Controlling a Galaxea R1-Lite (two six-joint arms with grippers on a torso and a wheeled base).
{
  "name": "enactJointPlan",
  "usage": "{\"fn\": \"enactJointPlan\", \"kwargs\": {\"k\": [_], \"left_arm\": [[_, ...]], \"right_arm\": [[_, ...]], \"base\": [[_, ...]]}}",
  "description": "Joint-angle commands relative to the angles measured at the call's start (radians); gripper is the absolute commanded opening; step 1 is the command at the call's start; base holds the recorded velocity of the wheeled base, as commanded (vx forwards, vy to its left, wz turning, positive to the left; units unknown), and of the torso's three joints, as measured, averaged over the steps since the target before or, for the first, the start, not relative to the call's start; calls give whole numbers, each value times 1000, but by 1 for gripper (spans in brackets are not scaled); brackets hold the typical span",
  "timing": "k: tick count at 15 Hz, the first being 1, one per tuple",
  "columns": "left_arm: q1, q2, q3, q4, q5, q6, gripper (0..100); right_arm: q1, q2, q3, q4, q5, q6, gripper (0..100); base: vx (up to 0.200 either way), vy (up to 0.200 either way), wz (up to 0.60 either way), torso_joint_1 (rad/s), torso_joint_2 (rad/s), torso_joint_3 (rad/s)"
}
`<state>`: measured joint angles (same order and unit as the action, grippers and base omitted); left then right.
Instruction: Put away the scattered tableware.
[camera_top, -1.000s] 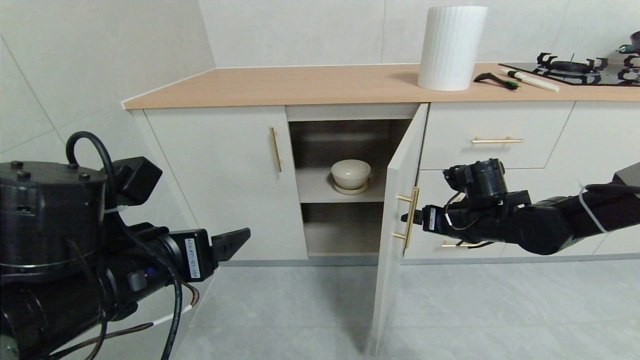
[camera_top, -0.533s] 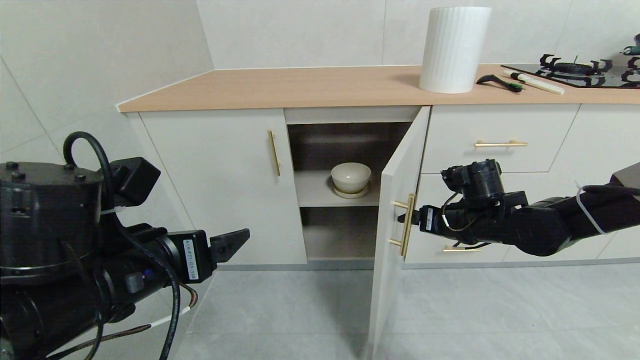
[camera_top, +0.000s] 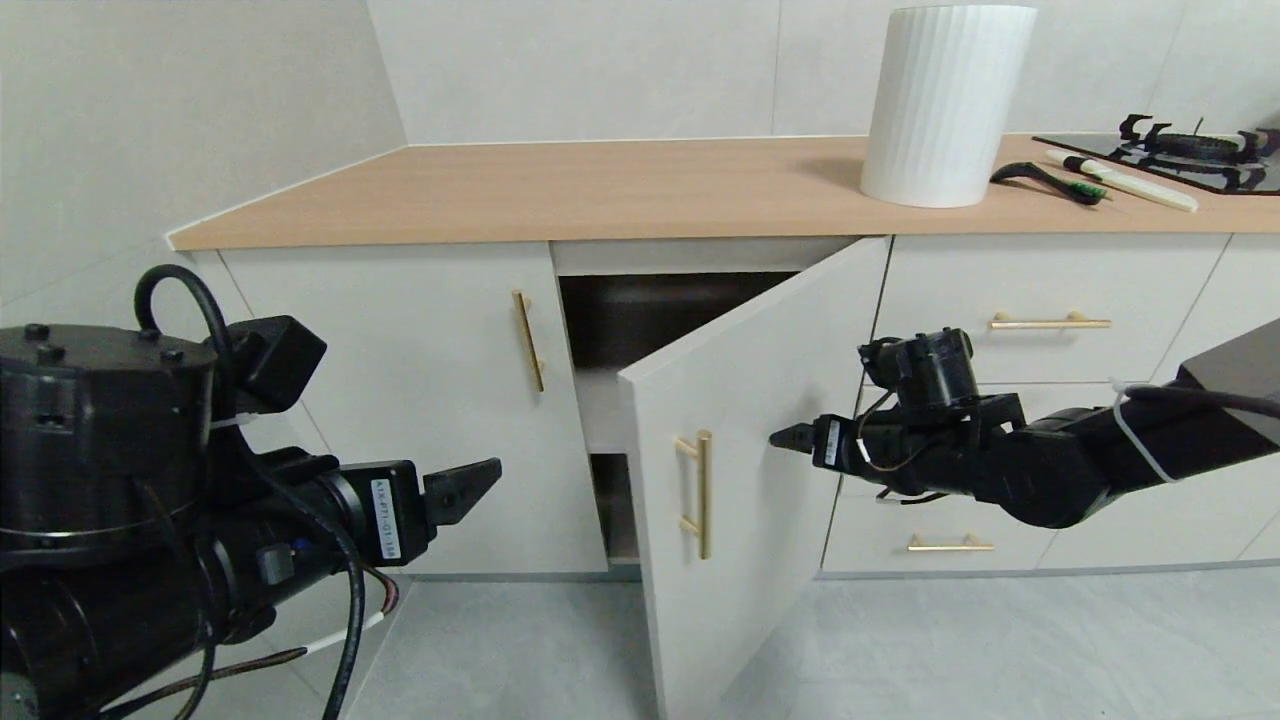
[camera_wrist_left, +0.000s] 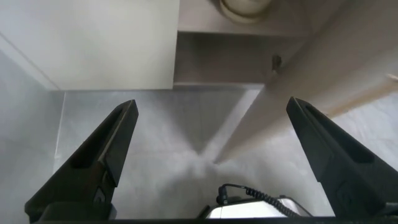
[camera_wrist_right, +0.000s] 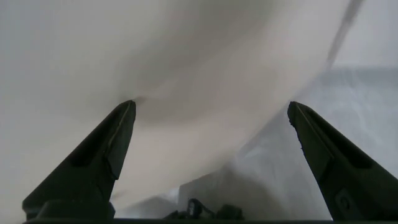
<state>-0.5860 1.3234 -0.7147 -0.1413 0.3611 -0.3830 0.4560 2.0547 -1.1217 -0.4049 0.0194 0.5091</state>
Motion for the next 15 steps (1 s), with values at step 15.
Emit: {"fn": "enactJointPlan", "kwargs": {"k": [15], "left_arm": [[0,5,0,-1,1,-1,100]], "right_arm": [[24,321,-277,-229,-383,192,100]], "base": [[0,0,0,0,0,0]]}}
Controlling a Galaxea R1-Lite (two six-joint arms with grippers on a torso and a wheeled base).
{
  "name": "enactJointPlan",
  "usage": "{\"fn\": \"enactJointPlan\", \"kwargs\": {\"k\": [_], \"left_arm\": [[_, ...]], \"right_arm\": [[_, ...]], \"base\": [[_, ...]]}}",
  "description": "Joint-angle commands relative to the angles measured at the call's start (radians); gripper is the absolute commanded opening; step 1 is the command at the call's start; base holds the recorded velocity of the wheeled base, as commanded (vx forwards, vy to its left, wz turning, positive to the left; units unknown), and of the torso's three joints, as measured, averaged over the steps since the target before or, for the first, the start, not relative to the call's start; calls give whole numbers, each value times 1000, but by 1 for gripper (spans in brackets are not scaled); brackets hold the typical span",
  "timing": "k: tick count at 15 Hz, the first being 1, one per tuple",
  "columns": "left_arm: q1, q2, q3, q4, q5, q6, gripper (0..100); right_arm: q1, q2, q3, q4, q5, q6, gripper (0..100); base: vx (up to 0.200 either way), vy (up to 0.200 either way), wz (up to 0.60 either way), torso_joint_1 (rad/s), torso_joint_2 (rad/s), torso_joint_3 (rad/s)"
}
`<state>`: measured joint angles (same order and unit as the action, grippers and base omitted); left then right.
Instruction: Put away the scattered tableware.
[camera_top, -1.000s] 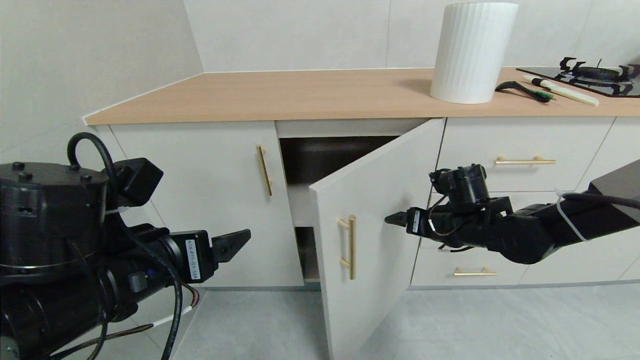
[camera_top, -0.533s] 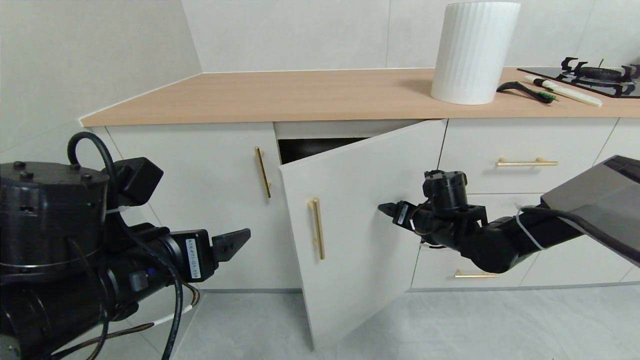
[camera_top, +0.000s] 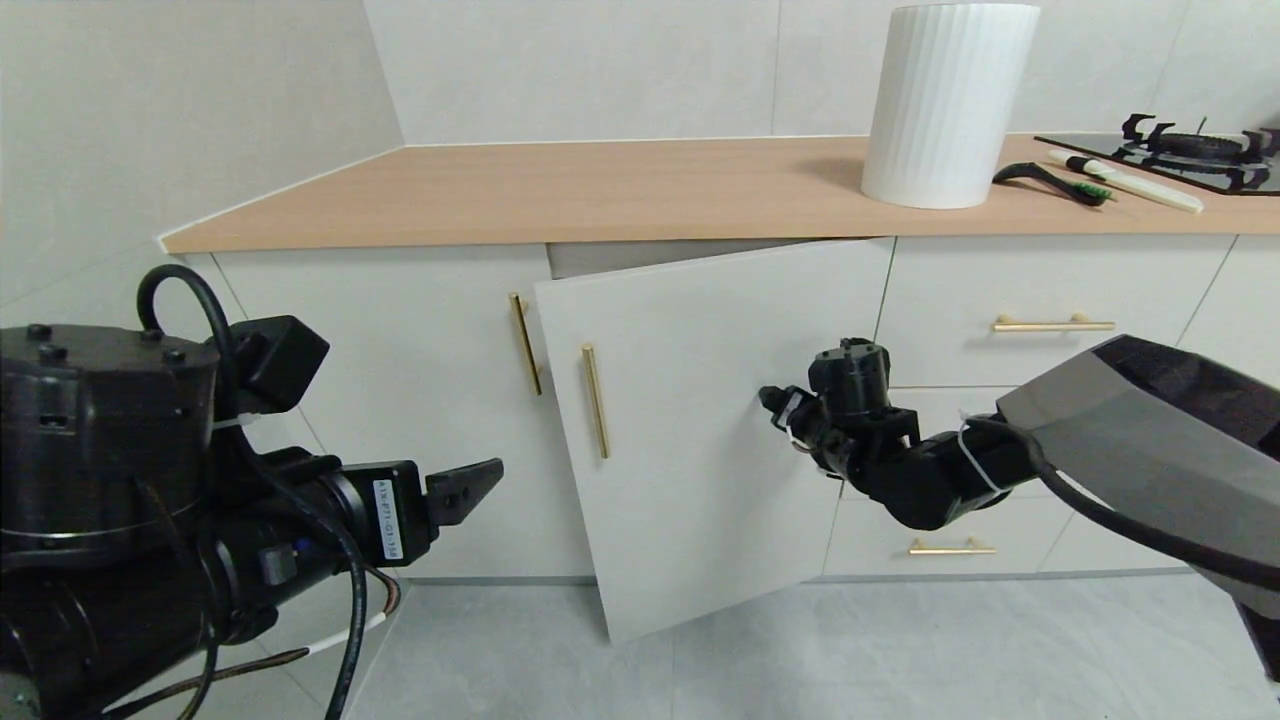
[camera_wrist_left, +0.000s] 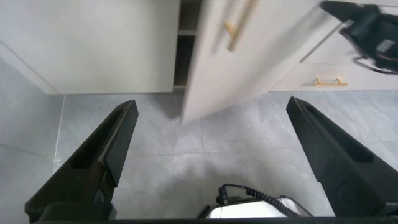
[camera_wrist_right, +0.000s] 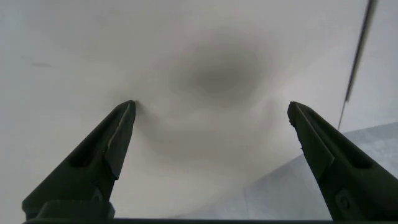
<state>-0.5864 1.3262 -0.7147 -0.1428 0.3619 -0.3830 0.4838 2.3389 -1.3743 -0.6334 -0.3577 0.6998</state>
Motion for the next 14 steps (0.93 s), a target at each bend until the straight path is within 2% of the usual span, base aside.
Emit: {"fn": "enactJointPlan", "kwargs": {"k": [1,14], "left_arm": [[0,7,0,0,0,-1,100],[0,16,1,0,0,-1,100]], "right_arm": [[-7,40,-32,0,-14,3,100],[-59,92,-141,11,-92,30,100]], "base": [[0,0,0,0,0,0],[0,0,0,0,0,0]]}}
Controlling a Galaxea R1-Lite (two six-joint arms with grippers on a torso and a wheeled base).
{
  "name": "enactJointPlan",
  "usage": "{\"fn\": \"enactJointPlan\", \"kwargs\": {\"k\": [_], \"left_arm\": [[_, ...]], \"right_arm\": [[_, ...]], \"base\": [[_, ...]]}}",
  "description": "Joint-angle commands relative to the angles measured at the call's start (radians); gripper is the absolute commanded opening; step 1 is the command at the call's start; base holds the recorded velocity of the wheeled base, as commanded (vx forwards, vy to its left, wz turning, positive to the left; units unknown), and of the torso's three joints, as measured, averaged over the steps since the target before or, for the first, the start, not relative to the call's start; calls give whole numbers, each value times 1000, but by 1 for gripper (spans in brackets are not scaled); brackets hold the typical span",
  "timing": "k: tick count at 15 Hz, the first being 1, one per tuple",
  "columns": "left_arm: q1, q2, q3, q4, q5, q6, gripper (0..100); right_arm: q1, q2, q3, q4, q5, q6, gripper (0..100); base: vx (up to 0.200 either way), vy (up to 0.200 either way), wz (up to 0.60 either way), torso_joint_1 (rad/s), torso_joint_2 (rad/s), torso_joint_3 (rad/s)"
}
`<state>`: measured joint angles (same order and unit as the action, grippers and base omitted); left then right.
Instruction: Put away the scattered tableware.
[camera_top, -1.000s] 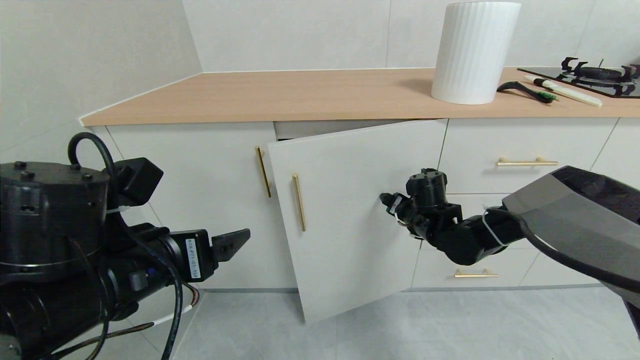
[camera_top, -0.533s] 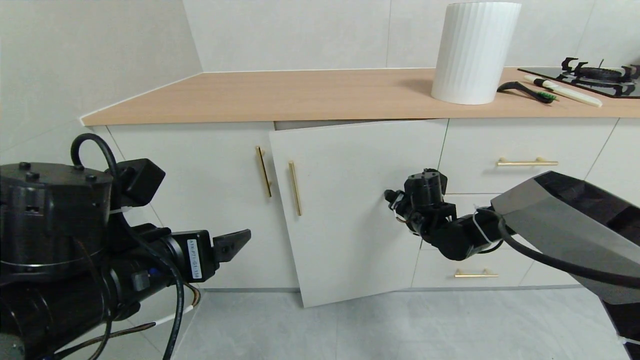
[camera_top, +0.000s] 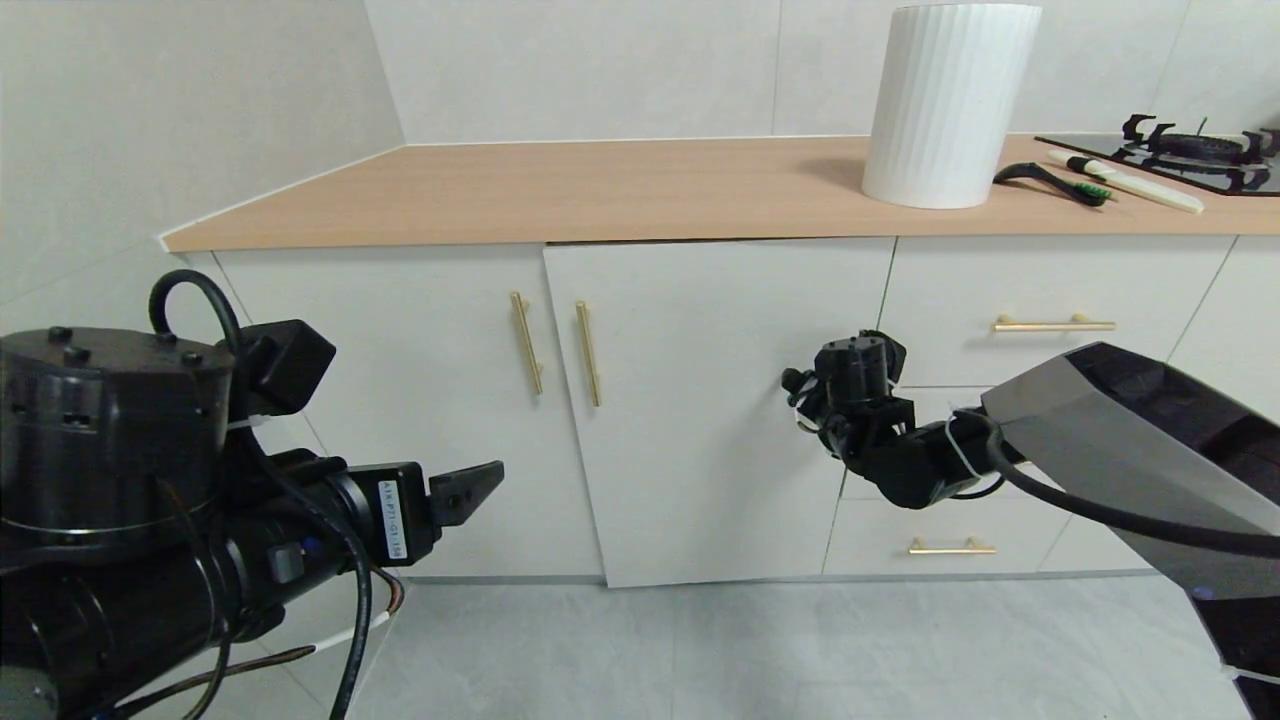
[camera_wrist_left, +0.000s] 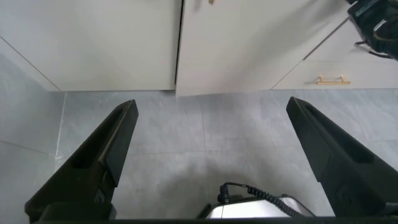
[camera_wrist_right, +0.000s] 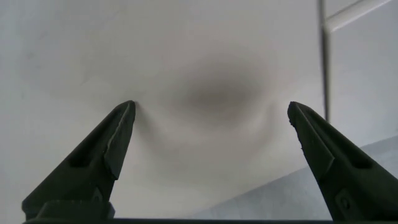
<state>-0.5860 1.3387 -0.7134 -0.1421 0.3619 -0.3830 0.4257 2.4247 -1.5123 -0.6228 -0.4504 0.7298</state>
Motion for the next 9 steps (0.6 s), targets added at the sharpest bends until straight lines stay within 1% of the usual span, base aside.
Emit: {"fn": "enactJointPlan", "kwargs": {"k": [1,9], "left_arm": [[0,5,2,-1,0,-1,100],[-2,11,0,-1,0,-1,100]], "right_arm": [[-5,8,-6,2,1,-1,100],[-21,19,-32,25,-19,0,100]], "base": [[0,0,0,0,0,0],[0,0,0,0,0,0]]}}
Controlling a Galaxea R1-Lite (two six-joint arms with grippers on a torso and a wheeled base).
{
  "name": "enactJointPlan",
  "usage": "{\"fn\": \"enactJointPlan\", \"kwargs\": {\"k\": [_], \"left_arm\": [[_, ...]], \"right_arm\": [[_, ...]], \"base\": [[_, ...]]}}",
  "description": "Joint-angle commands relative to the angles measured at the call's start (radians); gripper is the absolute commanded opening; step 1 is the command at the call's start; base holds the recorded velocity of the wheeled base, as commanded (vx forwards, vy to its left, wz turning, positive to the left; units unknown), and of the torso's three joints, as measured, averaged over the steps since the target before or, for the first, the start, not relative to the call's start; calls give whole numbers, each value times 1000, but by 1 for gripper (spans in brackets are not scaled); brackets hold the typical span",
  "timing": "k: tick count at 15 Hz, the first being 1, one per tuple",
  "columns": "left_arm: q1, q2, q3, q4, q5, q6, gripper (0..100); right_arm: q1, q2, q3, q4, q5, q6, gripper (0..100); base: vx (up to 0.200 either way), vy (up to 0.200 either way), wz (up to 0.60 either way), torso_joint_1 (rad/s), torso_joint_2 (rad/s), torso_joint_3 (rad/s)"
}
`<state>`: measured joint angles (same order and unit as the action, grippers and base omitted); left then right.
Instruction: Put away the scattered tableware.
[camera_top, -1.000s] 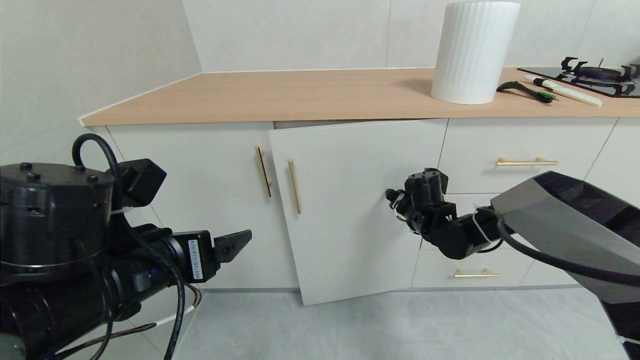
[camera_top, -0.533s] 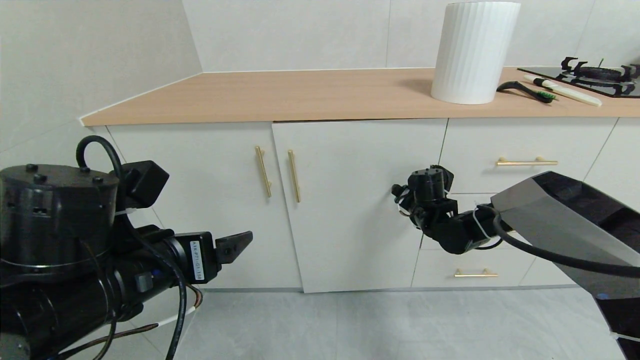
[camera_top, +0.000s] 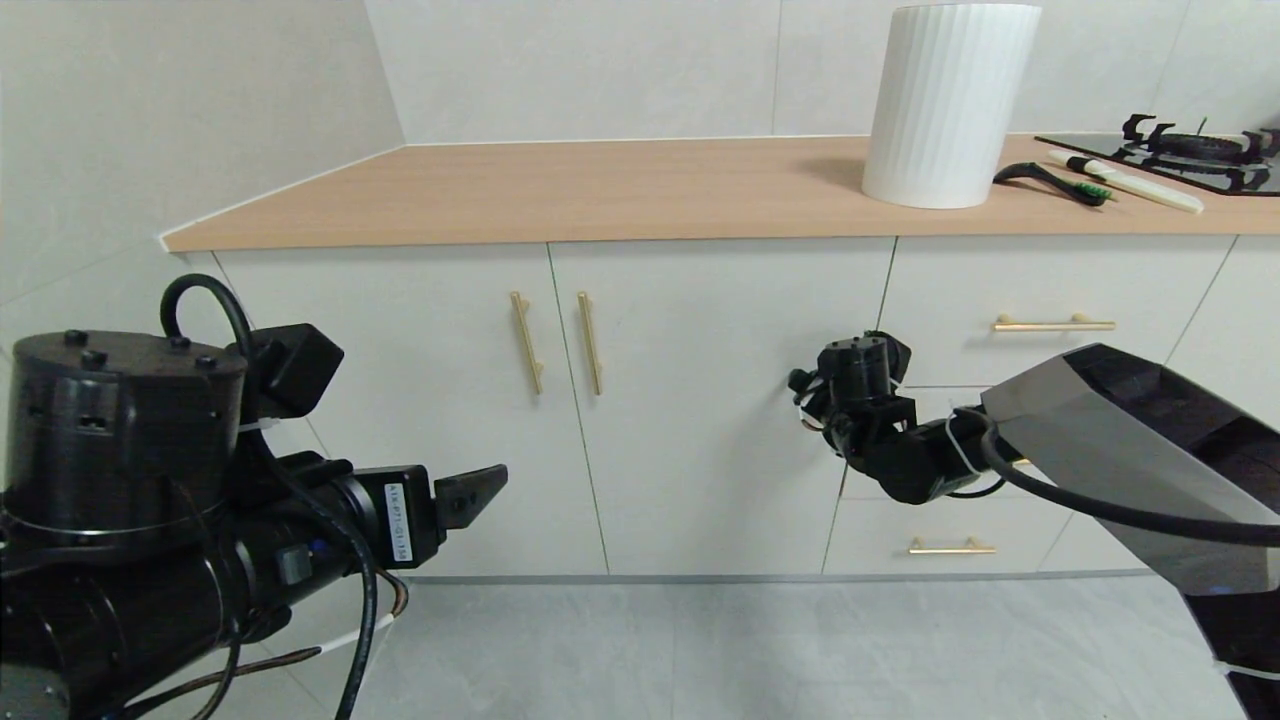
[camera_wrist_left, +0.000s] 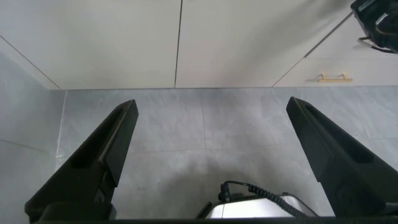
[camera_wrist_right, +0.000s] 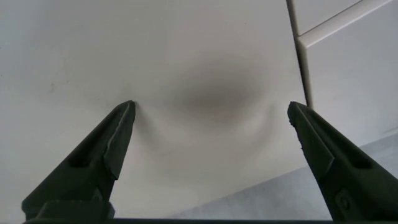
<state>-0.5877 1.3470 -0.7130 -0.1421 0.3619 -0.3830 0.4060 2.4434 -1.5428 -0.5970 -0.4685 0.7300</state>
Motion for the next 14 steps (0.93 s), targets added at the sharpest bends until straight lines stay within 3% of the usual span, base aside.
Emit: {"fn": "enactJointPlan", "kwargs": {"k": [1,5,9,12,14], "left_arm": [[0,4,0,-1,0,-1,100],[0,4,0,-1,0,-1,100],[2,-52,-3,-8,5,-1,100],[48,-203,0,-4,12,-2,100],[51,-325,84,1,14,1,100]], "right_arm": [[-1,-3,1,-1,-1,0,100],[16,-80,82,-3,25,-1,100],[60,-340,254,-10,74,-23,100],[57,-696,552,-12,146,-147,100],[57,-925,767,-12,143,-247,100]], "base": [[0,0,0,0,0,0],[0,0,0,0,0,0],[0,0,0,0,0,0],[0,0,0,0,0,0],[0,0,0,0,0,0]]}}
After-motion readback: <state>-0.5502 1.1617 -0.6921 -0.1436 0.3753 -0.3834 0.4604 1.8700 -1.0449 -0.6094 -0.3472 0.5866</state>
